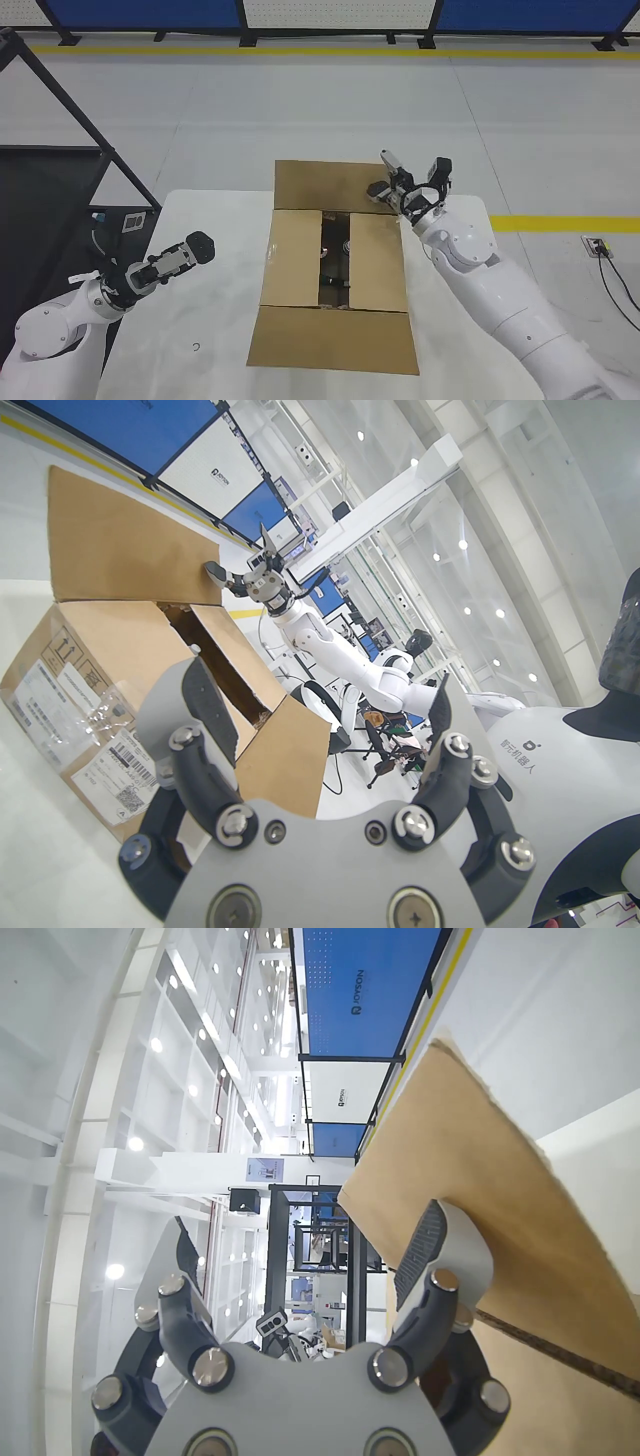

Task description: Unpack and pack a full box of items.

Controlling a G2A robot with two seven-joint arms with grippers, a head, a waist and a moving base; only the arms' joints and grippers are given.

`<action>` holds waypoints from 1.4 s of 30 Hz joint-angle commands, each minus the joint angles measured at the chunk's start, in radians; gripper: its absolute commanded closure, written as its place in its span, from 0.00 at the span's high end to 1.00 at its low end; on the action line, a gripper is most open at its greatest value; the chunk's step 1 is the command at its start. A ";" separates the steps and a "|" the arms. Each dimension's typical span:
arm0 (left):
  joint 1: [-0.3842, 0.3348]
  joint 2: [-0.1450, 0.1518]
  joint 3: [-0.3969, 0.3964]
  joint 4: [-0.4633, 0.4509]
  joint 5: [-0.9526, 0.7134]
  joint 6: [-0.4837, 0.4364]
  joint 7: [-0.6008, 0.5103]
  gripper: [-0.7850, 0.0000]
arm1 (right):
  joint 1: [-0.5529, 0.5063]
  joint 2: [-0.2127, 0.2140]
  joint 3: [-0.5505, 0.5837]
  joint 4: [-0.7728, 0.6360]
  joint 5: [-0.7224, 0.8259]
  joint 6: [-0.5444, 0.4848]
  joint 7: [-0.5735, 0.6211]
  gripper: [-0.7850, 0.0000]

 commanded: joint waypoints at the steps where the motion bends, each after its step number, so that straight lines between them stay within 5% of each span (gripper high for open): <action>1: 0.000 0.000 0.000 0.000 0.000 0.000 0.000 1.00 | 0.009 -0.010 -0.003 0.022 -0.009 0.023 -0.007 1.00; 26: 0.000 0.000 0.000 0.000 0.000 0.000 0.000 1.00 | 0.050 -0.083 0.036 0.171 -0.077 0.168 0.123 1.00; 42: 0.000 0.000 0.000 0.000 0.000 0.000 0.000 1.00 | -0.013 -0.077 0.157 0.123 -0.076 -0.025 0.219 1.00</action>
